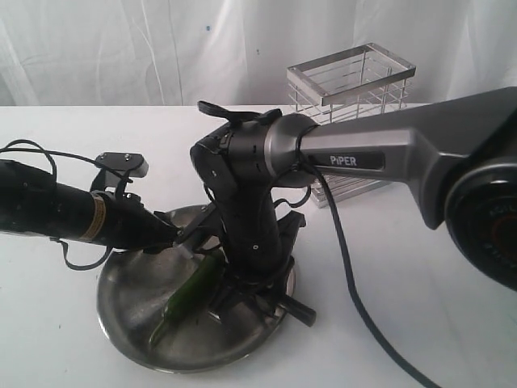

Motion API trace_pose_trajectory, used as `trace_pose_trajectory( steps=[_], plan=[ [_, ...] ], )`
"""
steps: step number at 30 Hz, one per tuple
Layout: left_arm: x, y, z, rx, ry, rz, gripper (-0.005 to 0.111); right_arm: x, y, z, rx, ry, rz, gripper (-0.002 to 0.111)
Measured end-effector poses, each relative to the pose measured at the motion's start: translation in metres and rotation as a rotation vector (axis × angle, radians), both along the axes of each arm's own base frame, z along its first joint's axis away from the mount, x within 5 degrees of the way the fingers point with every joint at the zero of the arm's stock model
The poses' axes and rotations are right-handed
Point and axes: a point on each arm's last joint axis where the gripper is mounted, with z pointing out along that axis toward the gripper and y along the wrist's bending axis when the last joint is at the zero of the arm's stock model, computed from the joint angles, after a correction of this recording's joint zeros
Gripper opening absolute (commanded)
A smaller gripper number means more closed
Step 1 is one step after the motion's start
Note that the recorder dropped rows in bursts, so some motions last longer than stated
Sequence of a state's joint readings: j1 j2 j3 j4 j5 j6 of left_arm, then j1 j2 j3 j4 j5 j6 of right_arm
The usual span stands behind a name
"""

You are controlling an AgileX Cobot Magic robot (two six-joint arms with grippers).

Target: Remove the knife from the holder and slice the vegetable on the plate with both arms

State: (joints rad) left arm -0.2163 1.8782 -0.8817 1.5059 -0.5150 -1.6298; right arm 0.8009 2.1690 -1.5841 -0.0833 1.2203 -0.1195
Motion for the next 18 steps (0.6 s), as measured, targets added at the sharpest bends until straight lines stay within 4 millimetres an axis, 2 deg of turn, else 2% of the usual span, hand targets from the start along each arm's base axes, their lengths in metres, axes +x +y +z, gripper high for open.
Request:
trace_pose_trajectory(
  steps=[12, 18],
  plan=[
    [-0.001, -0.004, 0.0, -0.039, 0.006, -0.031, 0.054, -0.01, -0.017, -0.004, -0.04, -0.029, 0.036, 0.0],
    [-0.002, -0.005, 0.0, -0.051, 0.008, -0.042, 0.054, -0.014, -0.024, 0.007, -0.06, -0.034, 0.041, 0.0]
  ],
)
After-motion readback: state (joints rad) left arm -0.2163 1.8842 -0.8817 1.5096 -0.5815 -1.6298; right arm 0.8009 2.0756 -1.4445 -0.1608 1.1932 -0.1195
